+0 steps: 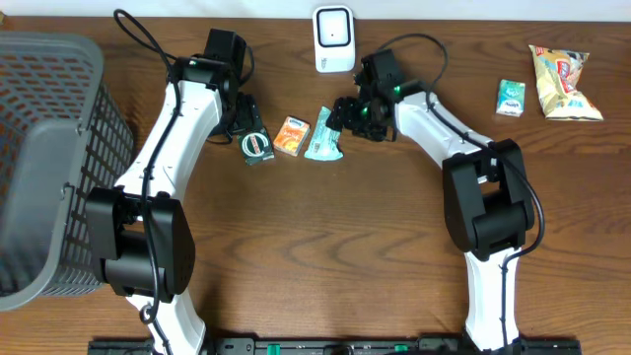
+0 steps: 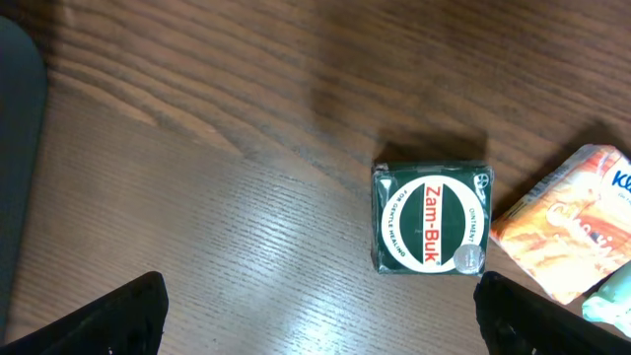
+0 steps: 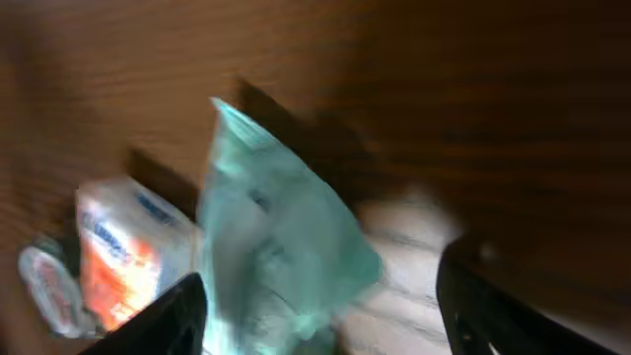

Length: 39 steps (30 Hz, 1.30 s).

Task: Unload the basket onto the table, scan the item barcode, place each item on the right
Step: 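Reach the right gripper left to the next light green pack and grasp, then carry the light green pack up to the scanner with the right gripper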

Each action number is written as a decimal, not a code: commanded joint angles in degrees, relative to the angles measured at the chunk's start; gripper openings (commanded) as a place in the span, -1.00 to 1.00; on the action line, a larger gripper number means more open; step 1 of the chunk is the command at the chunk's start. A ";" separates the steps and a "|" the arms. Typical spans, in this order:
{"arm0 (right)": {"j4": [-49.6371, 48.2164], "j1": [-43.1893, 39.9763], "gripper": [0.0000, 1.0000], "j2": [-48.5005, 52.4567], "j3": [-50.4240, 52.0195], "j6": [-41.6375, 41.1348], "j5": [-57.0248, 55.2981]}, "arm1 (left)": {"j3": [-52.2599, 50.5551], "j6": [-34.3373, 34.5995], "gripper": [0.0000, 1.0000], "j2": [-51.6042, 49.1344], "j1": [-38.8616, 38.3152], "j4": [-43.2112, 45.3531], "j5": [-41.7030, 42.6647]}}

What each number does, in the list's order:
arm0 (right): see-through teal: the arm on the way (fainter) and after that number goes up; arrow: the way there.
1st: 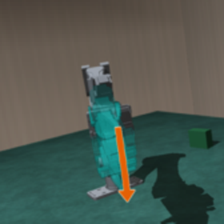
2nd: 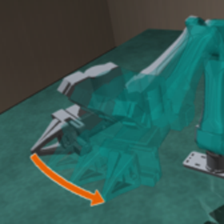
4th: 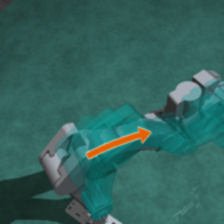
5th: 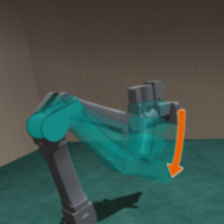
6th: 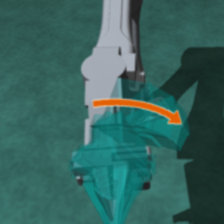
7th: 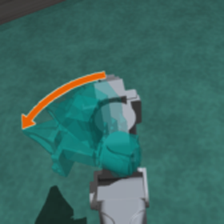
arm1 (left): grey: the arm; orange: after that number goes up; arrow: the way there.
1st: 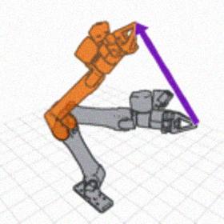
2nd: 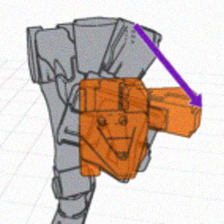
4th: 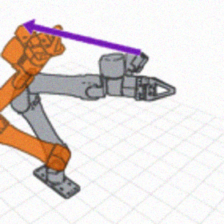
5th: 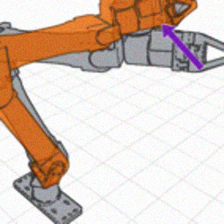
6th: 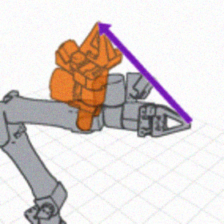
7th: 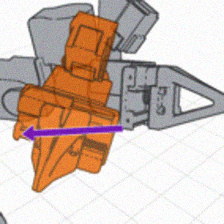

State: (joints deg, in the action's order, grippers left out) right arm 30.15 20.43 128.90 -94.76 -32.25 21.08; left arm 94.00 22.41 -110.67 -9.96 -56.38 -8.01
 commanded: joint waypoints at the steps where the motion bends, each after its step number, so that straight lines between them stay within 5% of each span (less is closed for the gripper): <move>1: -3.02 0.74 0.27 -0.31 2.89 -5.05 0.50 | 0.28 -0.52 0.96 0.42 0.02 -0.13 -0.35; 7: -7.91 2.27 0.11 -0.31 6.19 -5.01 0.90 | 0.28 -0.52 0.95 0.42 0.02 -0.13 -0.35; 14: -8.11 2.73 -0.98 -0.33 7.34 -3.37 4.92 | 0.28 -0.52 0.95 0.42 0.02 -0.13 -0.35; 24: -10.27 -4.92 -0.98 -4.24 7.32 4.04 37.20 | 0.28 -0.52 0.96 0.42 0.02 -0.13 -0.35; 28: -18.53 -8.87 -0.98 -6.23 7.32 3.23 51.43 | 0.28 -0.52 0.96 0.42 0.02 -0.13 -0.35; 39: -49.55 -10.64 -0.98 -6.78 7.32 -2.40 50.60 | 0.28 -0.52 0.95 0.42 0.02 -0.13 -0.35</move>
State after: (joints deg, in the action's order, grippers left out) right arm -18.24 9.43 123.57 -87.15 -34.15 70.57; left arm 94.00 22.41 -110.67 -9.96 -56.36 -8.01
